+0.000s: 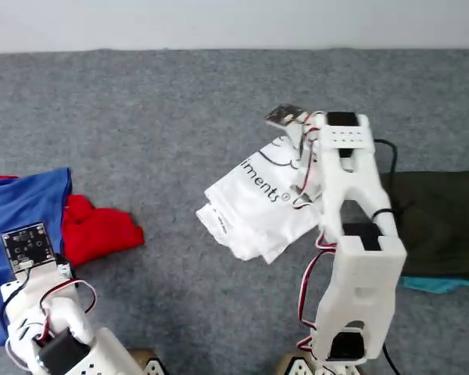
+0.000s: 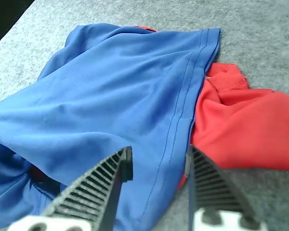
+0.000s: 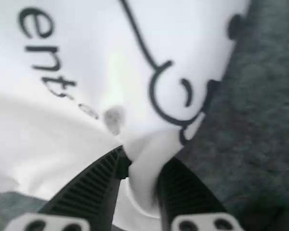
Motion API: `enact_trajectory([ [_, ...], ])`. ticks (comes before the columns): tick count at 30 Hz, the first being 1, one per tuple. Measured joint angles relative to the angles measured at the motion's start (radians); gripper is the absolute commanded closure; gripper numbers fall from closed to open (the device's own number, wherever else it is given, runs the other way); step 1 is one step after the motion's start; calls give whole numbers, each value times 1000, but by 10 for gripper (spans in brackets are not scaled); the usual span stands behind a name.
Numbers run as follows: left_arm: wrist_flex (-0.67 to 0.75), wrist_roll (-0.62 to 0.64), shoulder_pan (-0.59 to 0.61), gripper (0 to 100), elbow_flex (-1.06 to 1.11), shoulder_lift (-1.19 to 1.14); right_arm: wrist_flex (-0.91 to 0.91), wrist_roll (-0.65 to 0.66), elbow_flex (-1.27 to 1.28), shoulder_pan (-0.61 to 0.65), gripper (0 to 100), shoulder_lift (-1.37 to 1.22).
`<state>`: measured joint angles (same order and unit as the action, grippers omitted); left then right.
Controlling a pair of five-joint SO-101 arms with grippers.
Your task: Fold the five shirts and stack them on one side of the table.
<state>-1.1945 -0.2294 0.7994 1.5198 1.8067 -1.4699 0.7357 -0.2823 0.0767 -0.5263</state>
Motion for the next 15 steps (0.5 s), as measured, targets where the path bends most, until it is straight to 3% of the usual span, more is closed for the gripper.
enact_trajectory([
  [3,0,0,0,809,0,0,-78,-44,0,28,749,74],
  [10,0,0,0,809,0,0,-256,-64,-34,101,943,216],
  [15,0,0,0,809,0,0,-284,-138,-15,152,970,316],
])
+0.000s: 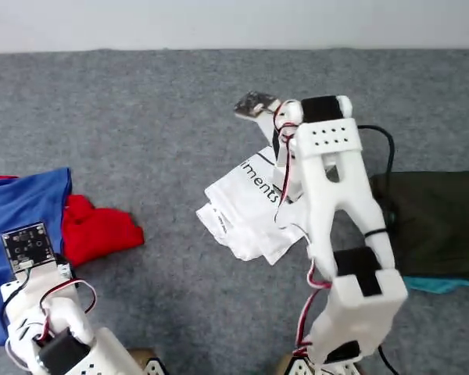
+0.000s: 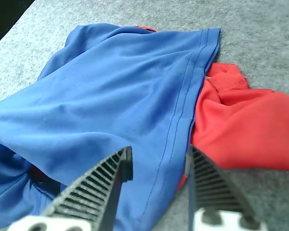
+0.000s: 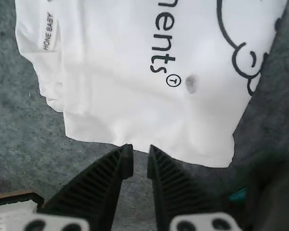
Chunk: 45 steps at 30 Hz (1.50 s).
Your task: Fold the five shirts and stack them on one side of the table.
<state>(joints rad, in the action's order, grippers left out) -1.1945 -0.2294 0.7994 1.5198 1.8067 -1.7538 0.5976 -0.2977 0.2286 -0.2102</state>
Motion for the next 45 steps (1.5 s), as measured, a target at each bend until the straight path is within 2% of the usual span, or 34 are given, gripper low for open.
enact_trajectory([
  [6,0,0,0,809,0,0,0,-77,203,32,965,210],
  [9,0,0,0,809,0,0,2,-80,301,100,930,273],
  [14,0,0,0,809,0,0,51,-114,344,229,777,272],
  [21,0,0,0,809,0,0,193,-127,344,292,775,114],
  [32,0,-2,0,809,0,0,212,-127,175,293,910,-169],
  [42,0,-2,0,809,0,0,213,-123,166,273,947,-199],
  [45,0,-2,0,809,6,0,213,-86,166,264,987,-201],
])
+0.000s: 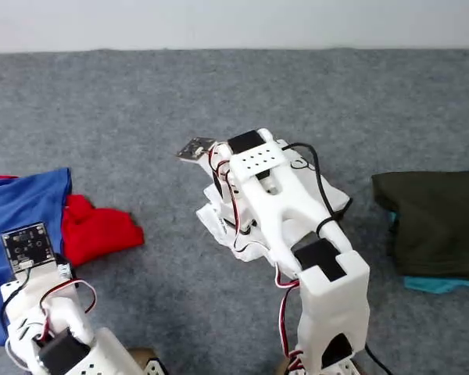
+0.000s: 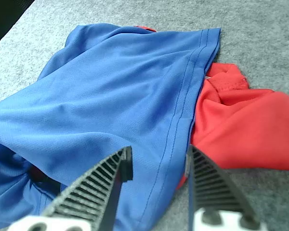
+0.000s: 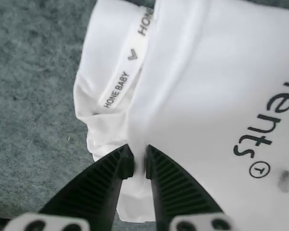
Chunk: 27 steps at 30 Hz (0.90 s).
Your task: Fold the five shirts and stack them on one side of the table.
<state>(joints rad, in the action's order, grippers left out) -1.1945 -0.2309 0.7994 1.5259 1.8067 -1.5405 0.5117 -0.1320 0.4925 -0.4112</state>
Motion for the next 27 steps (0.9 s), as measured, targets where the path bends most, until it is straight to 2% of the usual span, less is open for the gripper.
enact_trajectory([
  [8,0,0,0,809,20,0,-87,57,-46,2,987,0],
  [17,0,0,0,809,20,0,-147,61,-123,123,987,9],
  [22,0,0,0,809,20,0,-146,61,-124,137,983,9],
  [24,0,0,0,809,20,0,-146,61,-124,138,951,0],
  [27,0,0,0,809,20,0,-147,25,-124,143,821,0],
])
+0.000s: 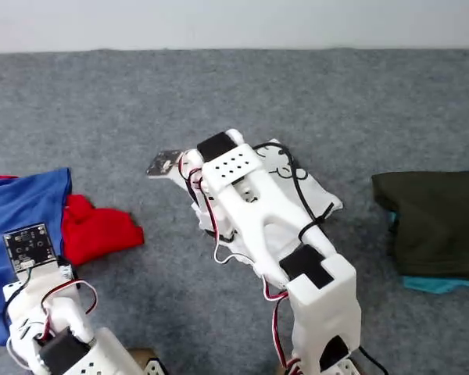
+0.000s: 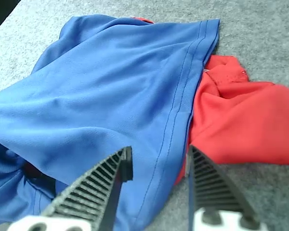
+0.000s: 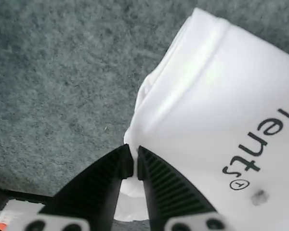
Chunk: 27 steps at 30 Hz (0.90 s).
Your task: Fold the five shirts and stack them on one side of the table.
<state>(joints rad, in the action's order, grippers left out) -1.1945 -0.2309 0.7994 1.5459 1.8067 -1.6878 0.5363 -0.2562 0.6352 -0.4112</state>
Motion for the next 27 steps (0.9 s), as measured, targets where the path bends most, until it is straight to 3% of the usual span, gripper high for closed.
enact_trajectory([
  [3,0,0,0,809,0,0,-37,-64,-8,3,783,0],
  [9,0,0,0,809,0,0,-66,-97,-14,-11,919,80],
  [17,0,0,0,809,0,0,-66,-120,72,-130,991,365],
  [23,0,0,0,809,0,0,-66,-356,189,-299,990,557],
  [27,0,0,0,809,0,0,-66,-460,212,-334,990,568],
])
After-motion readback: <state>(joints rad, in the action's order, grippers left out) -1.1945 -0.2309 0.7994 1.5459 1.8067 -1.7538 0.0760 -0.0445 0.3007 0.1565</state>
